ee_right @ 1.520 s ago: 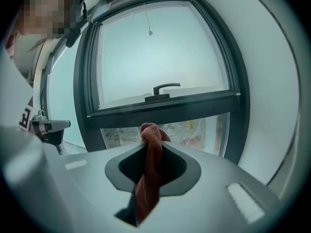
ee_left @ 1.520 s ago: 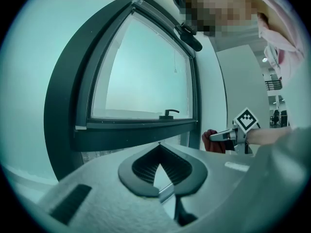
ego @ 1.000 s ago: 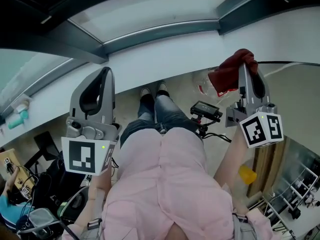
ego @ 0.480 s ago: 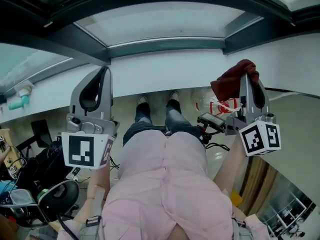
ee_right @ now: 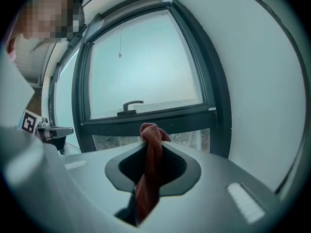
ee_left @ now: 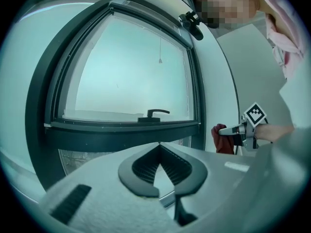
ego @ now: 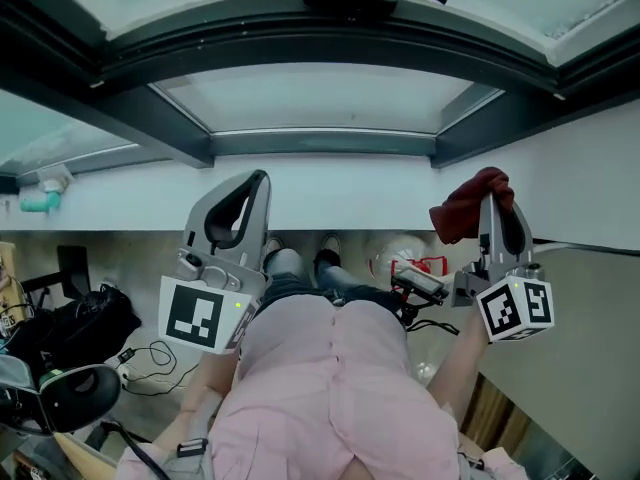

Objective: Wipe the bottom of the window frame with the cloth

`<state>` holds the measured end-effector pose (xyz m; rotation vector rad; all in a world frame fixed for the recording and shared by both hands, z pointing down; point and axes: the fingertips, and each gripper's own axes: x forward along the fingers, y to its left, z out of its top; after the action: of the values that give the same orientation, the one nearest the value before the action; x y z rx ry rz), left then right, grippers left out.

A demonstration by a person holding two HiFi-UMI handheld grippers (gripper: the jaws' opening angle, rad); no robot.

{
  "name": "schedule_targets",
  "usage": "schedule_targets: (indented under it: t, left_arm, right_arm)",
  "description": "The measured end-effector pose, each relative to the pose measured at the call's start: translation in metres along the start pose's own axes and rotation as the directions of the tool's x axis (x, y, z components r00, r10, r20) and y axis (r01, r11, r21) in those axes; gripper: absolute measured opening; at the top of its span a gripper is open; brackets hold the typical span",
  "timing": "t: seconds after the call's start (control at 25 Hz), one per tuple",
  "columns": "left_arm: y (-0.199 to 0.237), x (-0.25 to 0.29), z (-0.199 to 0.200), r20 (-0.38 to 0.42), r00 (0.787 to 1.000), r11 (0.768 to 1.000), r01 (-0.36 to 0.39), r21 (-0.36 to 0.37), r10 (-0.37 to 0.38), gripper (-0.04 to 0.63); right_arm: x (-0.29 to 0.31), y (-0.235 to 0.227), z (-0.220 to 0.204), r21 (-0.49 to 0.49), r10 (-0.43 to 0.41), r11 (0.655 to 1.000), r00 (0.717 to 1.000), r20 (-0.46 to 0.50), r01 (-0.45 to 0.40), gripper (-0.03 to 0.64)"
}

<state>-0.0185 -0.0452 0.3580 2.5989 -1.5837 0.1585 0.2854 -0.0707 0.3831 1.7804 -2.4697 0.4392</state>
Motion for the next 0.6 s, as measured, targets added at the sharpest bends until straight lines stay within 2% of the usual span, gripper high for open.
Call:
schedule_targets:
  t: [0.16,0.36,0.48,0.6]
  left_arm:
    - [0.004,-0.001,-0.002,-0.021,0.999,0.999,-0.030,0.021,0.031,-0.002]
    - [0.010,-0.001,0.010,0.024,1.000,1.000,-0.014,0.013,0.013,-0.002]
    - [0.030,-0.011,0.019,0.021,0.999,0.999,-0.035,0.012,0.035,-0.002]
    - [0.063,-0.030,0.025,0.029,0.994,0.994,-0.108,0.030,0.107,-0.002]
  right_arm:
    - [-0.002,-0.013,0.000,0.005,-0.013,1.000,1.000,0.000,0.013,0.060]
    - [0.016,0.004,0.007,0.002,-0.007,1.000,1.000,-0.018,0.007,0.060]
    - [0.045,0.034,0.034,-0.079,0.035,0.996,0.999,-0.007,-0.036,0.060]
    - [0.081,0.067,0.072,-0.216,0.072,0.974,0.997,0.034,-0.063,0.060]
